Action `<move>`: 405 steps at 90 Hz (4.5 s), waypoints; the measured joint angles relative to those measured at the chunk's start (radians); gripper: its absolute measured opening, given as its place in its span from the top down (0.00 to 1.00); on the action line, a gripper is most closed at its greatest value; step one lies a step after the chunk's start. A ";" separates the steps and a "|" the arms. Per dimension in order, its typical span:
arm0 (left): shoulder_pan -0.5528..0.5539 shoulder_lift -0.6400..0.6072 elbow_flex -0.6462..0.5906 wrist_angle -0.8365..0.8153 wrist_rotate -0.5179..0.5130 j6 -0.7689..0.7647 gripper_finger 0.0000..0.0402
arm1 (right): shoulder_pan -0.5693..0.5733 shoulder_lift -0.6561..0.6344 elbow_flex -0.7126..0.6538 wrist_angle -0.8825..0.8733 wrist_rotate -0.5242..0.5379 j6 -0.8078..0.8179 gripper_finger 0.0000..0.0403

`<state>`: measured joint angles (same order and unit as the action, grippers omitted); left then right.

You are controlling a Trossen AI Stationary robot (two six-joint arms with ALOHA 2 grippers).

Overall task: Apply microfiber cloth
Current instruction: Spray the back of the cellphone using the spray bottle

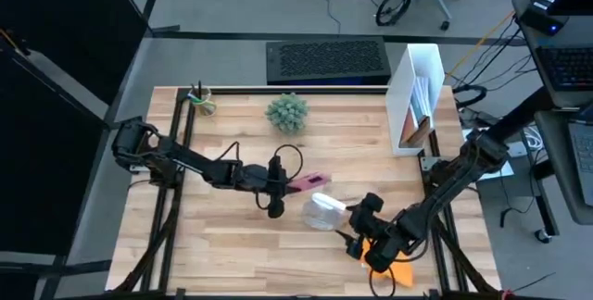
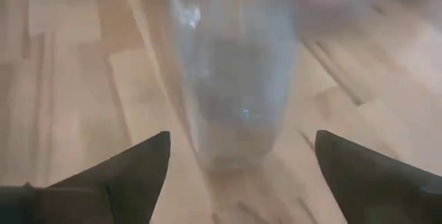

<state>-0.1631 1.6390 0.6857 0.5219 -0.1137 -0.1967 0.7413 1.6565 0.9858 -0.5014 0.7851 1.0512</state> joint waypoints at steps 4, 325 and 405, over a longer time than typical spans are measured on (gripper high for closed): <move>0.000 0.001 0.000 0.001 0.015 0.000 0.96 | -0.013 0.012 -0.001 -0.014 0.000 0.001 0.16; -0.265 -0.083 -0.001 -0.512 0.149 -0.324 0.96 | -0.143 0.046 0.000 -0.055 -0.186 -0.178 0.16; -0.295 0.018 -0.001 -0.265 0.173 -0.348 0.96 | -0.203 -0.015 0.017 -0.075 -0.070 -0.349 0.16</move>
<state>-0.4581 1.6572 0.6849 0.2568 0.0593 -0.5449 0.5384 1.6417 1.0027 -0.5764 0.7151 0.7020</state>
